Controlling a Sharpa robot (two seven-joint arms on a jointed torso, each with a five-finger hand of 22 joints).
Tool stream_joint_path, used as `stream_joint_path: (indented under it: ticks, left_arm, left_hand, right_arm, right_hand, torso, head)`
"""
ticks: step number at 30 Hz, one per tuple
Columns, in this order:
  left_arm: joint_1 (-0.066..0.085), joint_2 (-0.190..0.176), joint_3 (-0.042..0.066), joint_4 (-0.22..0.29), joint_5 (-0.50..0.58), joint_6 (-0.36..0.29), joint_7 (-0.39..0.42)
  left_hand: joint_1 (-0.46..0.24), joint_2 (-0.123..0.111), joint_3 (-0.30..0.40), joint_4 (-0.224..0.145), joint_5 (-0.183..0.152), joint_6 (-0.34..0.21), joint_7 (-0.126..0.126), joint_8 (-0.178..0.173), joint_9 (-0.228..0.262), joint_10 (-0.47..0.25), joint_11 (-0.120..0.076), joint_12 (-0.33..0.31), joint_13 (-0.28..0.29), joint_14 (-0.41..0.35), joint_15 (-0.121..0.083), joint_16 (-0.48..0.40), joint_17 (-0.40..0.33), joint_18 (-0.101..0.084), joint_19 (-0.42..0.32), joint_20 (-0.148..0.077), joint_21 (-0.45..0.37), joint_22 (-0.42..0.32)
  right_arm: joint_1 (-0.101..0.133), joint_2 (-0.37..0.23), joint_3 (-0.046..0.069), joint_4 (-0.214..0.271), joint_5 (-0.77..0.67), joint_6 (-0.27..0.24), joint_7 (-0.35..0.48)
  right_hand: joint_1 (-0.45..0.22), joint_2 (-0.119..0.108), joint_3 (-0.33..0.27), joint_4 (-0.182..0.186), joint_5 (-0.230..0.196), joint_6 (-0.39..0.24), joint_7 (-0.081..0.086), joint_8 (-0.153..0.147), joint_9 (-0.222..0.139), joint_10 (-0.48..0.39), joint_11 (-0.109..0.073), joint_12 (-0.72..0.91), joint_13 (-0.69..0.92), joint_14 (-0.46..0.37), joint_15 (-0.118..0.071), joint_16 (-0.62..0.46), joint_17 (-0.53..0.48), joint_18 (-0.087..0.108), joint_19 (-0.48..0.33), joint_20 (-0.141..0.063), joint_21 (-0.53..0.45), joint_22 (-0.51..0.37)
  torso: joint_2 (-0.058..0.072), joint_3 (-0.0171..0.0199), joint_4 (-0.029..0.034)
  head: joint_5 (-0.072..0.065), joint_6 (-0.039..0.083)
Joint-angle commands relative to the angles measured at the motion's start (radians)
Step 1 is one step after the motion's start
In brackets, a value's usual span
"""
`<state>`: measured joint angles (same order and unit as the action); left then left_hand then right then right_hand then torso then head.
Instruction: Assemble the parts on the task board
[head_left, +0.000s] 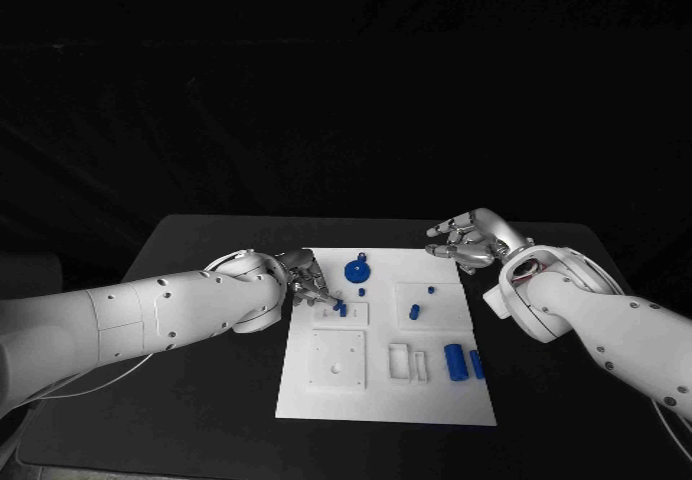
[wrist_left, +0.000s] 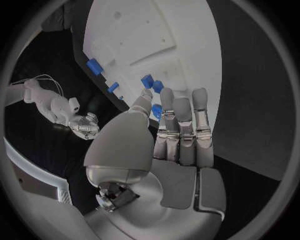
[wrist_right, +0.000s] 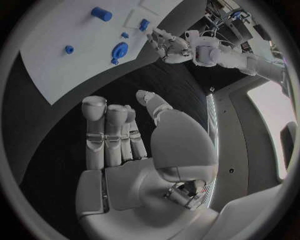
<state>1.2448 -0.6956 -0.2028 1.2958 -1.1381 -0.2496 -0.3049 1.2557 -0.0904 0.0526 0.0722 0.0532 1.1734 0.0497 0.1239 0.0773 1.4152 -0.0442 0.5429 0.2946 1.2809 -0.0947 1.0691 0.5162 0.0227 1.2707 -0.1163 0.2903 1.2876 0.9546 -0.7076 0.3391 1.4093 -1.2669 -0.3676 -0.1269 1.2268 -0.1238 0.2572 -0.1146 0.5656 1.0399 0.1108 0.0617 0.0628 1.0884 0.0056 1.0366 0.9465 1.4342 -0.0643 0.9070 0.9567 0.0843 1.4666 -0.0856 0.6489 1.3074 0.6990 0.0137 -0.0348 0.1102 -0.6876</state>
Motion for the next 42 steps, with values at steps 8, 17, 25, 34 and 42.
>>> stream_joint_path:
  ticks: [8,17,25,34,42]
  left_arm:
    - [-0.007,0.017,0.0,-0.017,-0.011,-0.012,-0.044]
    - [-0.015,0.028,0.0,-0.024,0.001,-0.006,-0.04]
    - [-0.017,0.033,0.0,-0.025,0.023,-0.001,-0.033]
    - [-0.018,0.039,0.0,-0.028,0.029,-0.001,-0.031]
    - [-0.02,0.044,0.0,-0.029,0.033,0.002,-0.029]
  left_hand:
    - [0.037,0.022,0.012,-0.027,-0.003,0.012,-0.002,-0.013,-0.001,0.008,-0.002,0.01,0.005,0.01,-0.002,0.006,0.003,-0.006,0.011,-0.001,-0.007,0.011]
    - [0.03,0.022,0.003,-0.035,-0.002,0.011,0.0,-0.022,-0.001,0.006,-0.001,0.013,0.008,0.01,-0.001,0.007,0.002,-0.005,0.013,0.0,-0.013,0.02]
    - [0.019,0.017,0.001,-0.03,-0.002,0.009,0.001,-0.025,-0.001,0.005,0.0,0.014,0.009,0.009,-0.001,0.006,0.001,-0.005,0.014,0.001,-0.017,0.023]
    - [0.019,0.015,0.008,-0.027,-0.002,0.007,0.002,-0.027,0.0,0.004,0.0,0.016,0.009,0.01,-0.001,0.006,0.001,-0.004,0.017,0.001,-0.025,0.03]
    - [0.01,0.006,0.003,-0.023,-0.002,-0.003,0.006,-0.032,-0.001,0.003,0.002,0.015,0.009,0.009,0.001,0.005,0.0,-0.004,0.017,0.002,-0.029,0.031]
  right_arm:
    - [-0.002,0.0,0.0,0.003,-0.013,0.012,0.01]
    - [-0.003,-0.001,0.0,0.004,-0.013,0.012,0.01]
    - [-0.003,-0.001,0.0,0.004,-0.013,0.012,0.01]
    - [-0.003,-0.001,0.0,0.004,-0.014,0.012,0.009]
    - [-0.004,0.0,0.0,0.003,-0.014,0.012,0.009]
  right_hand:
    - [-0.008,0.001,0.002,-0.005,-0.001,0.004,0.002,0.0,-0.001,-0.004,0.0,-0.002,0.0,-0.007,-0.003,-0.003,0.001,0.011,0.023,0.001,-0.002,0.08]
    - [-0.009,0.001,0.003,-0.005,0.0,0.004,0.002,0.0,-0.001,-0.004,0.0,-0.001,0.0,-0.007,-0.003,-0.003,0.001,0.012,0.023,0.001,-0.003,0.08]
    - [-0.009,0.001,0.003,-0.005,0.0,0.004,0.002,0.0,-0.001,-0.004,0.0,-0.001,0.0,-0.007,-0.003,-0.003,0.001,0.012,0.023,0.001,-0.003,0.08]
    - [-0.009,0.001,0.003,-0.005,0.0,0.004,0.002,0.0,-0.001,-0.004,0.0,-0.001,0.0,-0.007,-0.003,-0.003,0.001,0.012,0.023,0.001,-0.003,0.08]
    - [-0.009,0.001,0.003,-0.005,0.0,0.004,0.002,0.0,-0.001,-0.004,0.0,-0.001,0.0,-0.007,-0.003,-0.003,0.001,0.012,0.023,0.001,-0.003,0.08]
  torso:
    - [0.0,0.0012,0.0]
    - [-0.001,0.0013,-0.0008]
    - [-0.001,0.0011,0.0004]
    - [-0.001,0.0012,-0.0005]
    - [-0.001,0.001,-0.0003]
  head:
    - [-0.002,-0.001]
    - [-0.003,-0.004]
    - [-0.005,-0.004]
    - [-0.005,-0.004]
    - [-0.006,-0.006]
